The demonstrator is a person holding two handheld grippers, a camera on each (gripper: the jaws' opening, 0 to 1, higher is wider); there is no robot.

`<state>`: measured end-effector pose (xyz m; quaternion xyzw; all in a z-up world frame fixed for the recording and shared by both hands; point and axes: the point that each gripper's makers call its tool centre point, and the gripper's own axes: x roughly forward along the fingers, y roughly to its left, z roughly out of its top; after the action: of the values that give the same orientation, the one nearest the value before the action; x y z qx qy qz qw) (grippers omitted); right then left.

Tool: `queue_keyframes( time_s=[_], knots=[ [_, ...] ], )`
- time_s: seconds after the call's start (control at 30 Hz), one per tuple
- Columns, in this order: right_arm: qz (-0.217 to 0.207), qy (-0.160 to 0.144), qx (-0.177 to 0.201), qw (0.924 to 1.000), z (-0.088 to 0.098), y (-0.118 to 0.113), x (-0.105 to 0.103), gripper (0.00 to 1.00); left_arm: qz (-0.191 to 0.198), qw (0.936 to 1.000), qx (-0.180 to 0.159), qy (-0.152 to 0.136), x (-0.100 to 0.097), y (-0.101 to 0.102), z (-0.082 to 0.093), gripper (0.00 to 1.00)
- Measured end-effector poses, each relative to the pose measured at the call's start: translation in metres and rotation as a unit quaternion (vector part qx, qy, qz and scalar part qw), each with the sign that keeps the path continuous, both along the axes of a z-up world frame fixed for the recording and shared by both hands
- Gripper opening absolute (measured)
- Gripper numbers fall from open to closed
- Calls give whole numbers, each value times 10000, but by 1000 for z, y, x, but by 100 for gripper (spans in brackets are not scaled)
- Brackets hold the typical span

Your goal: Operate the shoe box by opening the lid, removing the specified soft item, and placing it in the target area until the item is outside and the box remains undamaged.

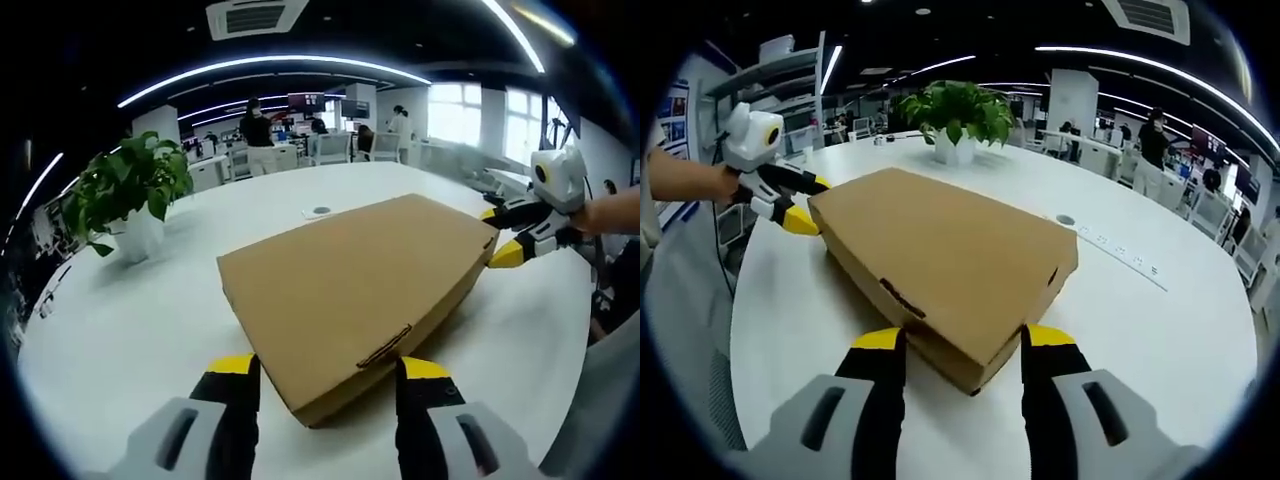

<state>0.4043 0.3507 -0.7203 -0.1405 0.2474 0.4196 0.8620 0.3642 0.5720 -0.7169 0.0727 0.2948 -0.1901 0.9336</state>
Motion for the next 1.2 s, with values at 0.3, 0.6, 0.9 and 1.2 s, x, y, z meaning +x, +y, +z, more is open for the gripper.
queue_keyframes(
  time_s=[0.3, 0.6, 0.9, 1.2],
  knots=[
    [-94, 25, -8, 10000, -1, 5, -9, 42, -109, 9999, 27, 48, -4, 5, -1, 54],
    [-150, 39, -32, 9999, 0, 10, -19, 42, -298, 9994, 110, 112, -12, 12, -1, 52],
    [-256, 63, 1, 9997, 0, 17, -31, 42, -425, 9988, 139, 187, -18, 21, -2, 51],
    [-360, 108, -17, 9993, -1, 23, -42, 42, -566, 9979, 162, 256, -25, 28, -2, 50]
  ],
)
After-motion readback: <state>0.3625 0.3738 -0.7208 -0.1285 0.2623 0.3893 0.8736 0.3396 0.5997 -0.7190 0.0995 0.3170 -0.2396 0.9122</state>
